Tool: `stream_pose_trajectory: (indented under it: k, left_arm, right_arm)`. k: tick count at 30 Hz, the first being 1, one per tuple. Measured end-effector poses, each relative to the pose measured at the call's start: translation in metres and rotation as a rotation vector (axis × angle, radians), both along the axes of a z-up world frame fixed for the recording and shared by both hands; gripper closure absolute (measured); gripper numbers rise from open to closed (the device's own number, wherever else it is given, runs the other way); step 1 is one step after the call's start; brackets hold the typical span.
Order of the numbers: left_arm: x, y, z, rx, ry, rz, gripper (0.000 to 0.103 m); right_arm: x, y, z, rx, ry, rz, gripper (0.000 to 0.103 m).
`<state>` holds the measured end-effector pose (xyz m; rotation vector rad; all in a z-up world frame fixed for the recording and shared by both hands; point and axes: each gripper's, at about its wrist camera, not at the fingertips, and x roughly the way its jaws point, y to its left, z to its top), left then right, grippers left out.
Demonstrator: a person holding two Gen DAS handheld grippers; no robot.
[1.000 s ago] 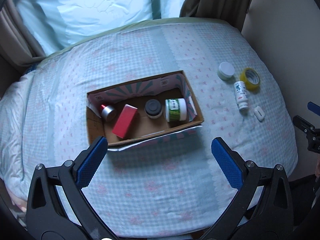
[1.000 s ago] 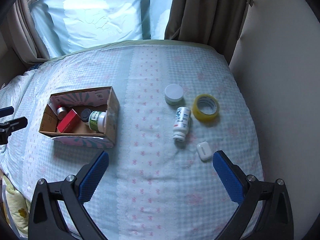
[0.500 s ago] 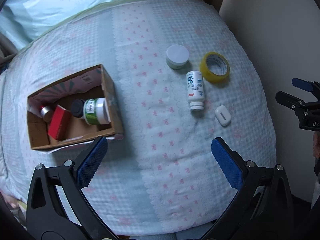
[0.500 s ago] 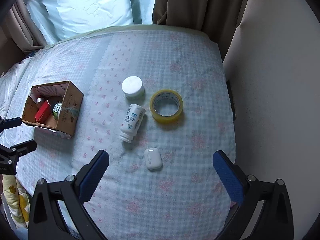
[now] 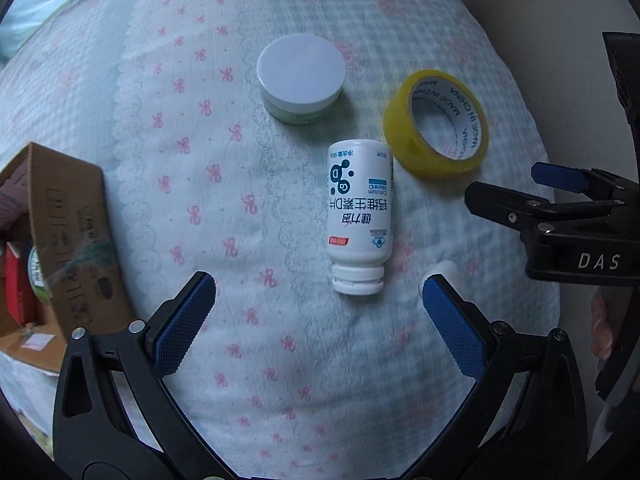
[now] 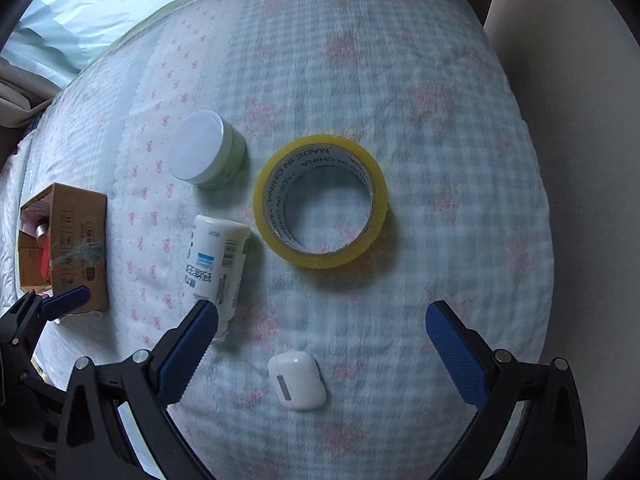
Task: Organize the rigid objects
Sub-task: 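Grasp the white vitamin bottle with the left tool while the right tool grasps the yellow tape roll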
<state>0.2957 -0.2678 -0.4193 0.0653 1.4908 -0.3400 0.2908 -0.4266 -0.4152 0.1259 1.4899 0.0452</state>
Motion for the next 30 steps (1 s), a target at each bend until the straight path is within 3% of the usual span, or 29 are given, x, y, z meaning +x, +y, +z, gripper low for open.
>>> stream_pose_trajectory:
  k: [12,20,23,30]
  left_arm:
    - [0.02,-0.034,-0.056,0.003,0.014,-0.005,0.006]
    - [0.03,-0.047,-0.072,-0.002,0.036,-0.012,0.032]
    - [0.032,-0.053,-0.068,-0.045,0.032,-0.024,0.057]
    - [0.034,-0.049,-0.064,-0.065,0.028,-0.019,0.057]
  right_arm:
    - [0.04,-0.004,-0.058,-0.002,0.029,-0.03,0.0]
    - [0.059,-0.001,-0.072,-0.028,0.034,-0.008,0.0]
    - [0.066,0.003,-0.071,-0.044,0.029,0.003,0.002]
    - [0.074,0.017,-0.067,-0.053,0.025,0.005,0.005]
